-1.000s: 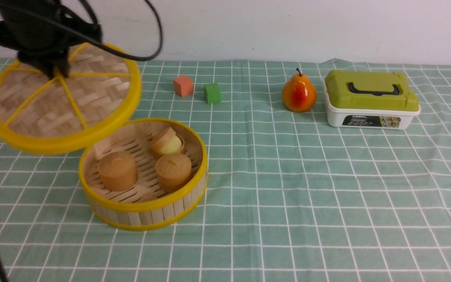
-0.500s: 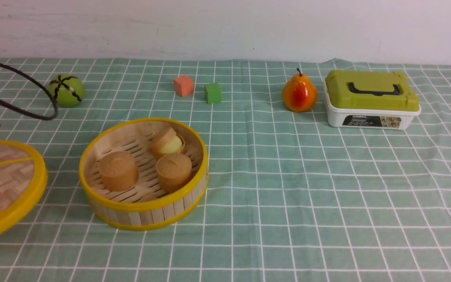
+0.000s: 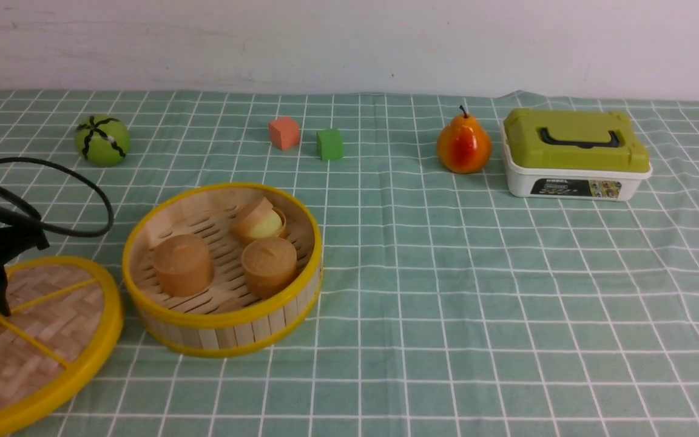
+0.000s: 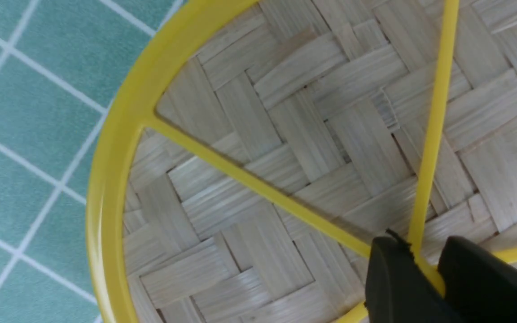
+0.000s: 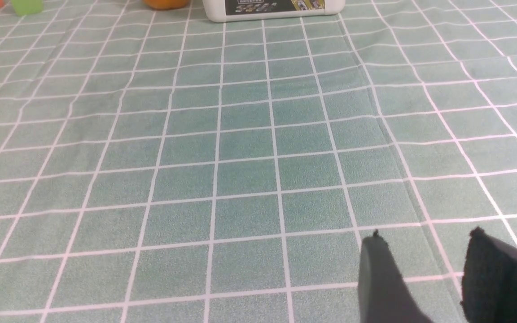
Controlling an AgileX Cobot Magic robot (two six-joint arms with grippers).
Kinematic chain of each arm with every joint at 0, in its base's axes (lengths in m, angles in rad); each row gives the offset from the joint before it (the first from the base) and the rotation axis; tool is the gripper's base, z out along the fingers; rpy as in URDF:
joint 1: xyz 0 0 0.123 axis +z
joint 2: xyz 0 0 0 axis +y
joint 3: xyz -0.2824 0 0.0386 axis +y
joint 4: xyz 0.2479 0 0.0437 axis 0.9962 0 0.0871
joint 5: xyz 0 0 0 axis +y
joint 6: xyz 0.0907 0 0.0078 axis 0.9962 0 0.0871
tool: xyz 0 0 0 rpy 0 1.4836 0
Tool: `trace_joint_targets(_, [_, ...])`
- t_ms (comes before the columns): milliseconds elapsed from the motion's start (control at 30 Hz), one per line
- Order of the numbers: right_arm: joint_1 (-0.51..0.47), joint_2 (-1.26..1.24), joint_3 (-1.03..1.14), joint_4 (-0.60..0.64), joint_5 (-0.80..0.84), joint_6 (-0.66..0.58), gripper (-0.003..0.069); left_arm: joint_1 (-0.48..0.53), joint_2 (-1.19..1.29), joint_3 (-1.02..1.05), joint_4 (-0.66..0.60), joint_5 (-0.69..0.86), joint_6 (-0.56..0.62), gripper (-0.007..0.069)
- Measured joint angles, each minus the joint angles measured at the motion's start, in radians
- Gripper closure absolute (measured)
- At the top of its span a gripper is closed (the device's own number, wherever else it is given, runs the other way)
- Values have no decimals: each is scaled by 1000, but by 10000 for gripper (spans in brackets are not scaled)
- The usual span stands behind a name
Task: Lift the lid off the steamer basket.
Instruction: Use the left arm to place the steamer lid on the table
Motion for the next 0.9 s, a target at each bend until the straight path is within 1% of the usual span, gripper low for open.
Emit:
trace_joint_targets(233, [0, 0, 0, 0, 0, 0, 417, -79, 45, 3, 23, -45, 0, 515])
trace_joint_targets(367, [0, 0, 0, 0, 0, 0, 417, -134, 46, 3, 20, -96, 0, 515])
trace_joint_targets(767, [0, 0, 0, 0, 0, 0, 417, -145, 47, 3, 7, -118, 0, 514])
trace_joint_targets(833, [0, 0, 0, 0, 0, 0, 417, -145, 47, 3, 7, -118, 0, 505])
trace_joint_targets(900, [0, 0, 0, 0, 0, 0, 417, -145, 47, 3, 3, -118, 0, 438])
